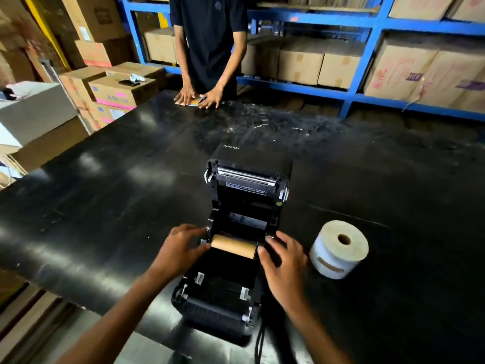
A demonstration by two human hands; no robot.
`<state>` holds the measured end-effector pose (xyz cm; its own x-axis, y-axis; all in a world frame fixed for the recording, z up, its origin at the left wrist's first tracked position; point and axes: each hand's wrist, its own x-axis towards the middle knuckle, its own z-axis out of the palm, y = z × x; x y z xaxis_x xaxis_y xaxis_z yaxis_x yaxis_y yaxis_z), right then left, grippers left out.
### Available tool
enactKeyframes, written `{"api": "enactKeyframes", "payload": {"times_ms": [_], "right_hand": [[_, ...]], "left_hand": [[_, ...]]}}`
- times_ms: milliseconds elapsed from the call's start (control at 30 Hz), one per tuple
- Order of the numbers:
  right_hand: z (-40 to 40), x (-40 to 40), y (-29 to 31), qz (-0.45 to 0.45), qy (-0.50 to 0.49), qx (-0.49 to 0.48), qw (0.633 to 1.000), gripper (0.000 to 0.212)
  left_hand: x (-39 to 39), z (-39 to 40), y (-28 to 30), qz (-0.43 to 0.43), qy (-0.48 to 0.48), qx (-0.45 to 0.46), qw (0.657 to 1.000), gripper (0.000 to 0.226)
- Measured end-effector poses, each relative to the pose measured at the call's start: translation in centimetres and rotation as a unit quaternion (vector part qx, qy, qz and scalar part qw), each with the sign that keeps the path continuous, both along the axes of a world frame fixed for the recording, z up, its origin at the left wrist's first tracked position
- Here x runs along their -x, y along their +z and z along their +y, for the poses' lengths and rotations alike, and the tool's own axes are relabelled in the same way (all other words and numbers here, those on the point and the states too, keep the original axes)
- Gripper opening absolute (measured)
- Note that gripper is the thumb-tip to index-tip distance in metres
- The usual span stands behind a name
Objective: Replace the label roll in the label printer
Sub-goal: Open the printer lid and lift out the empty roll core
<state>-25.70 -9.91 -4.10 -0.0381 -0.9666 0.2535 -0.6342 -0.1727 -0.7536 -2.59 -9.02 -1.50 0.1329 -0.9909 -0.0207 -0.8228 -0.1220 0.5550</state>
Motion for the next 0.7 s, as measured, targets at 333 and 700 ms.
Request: {"api": "enactKeyframes", "payload": {"times_ms": [333, 700], "right_hand": [[1.5, -2.0, -0.2, -0.063, -0.022, -0.030, 0.997, 0.027], [3.4, 3.8, 3.0, -0.384, -0.129, 0.061, 0.912, 0.039]], "left_hand": [[1.2, -1.2, -0.1, 0.057, -0.027, 0.085, 0.994, 0.026], [9.4, 0.7, 6.5, 0.262, -0.086, 0.095, 0.956, 0.033]]}}
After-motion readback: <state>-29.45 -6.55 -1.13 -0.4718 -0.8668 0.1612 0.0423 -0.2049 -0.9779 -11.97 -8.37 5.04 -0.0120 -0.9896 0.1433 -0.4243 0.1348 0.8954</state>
